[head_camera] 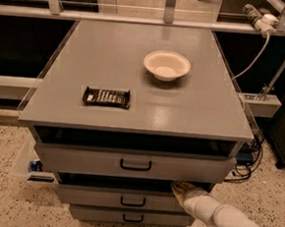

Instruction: Open middle drawer

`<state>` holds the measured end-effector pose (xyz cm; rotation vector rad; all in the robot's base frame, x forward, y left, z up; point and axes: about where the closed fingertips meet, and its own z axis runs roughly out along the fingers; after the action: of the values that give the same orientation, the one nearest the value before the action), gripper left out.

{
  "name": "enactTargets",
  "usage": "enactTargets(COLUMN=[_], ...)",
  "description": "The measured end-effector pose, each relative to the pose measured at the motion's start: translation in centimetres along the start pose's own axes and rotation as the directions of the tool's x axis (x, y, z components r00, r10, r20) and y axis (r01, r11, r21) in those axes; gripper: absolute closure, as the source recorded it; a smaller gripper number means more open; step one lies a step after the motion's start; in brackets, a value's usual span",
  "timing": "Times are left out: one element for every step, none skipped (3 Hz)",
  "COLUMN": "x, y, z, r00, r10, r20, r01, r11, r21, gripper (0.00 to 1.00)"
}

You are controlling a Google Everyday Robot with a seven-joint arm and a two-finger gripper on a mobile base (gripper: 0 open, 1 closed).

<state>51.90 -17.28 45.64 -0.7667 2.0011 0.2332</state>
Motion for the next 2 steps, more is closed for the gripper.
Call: enactTargets(x=[0.12,0.99], y=[0.52,1.10], z=[-0.17,-1.11], r00=[1.000,0.999], r10=[-0.008,0.020], r20=[-0.004,-0.027], r01=[0.008,-0.022], r11=[0.9992,0.9975], r21=[-0.038,-0.066], gripper=[1.00,1.00])
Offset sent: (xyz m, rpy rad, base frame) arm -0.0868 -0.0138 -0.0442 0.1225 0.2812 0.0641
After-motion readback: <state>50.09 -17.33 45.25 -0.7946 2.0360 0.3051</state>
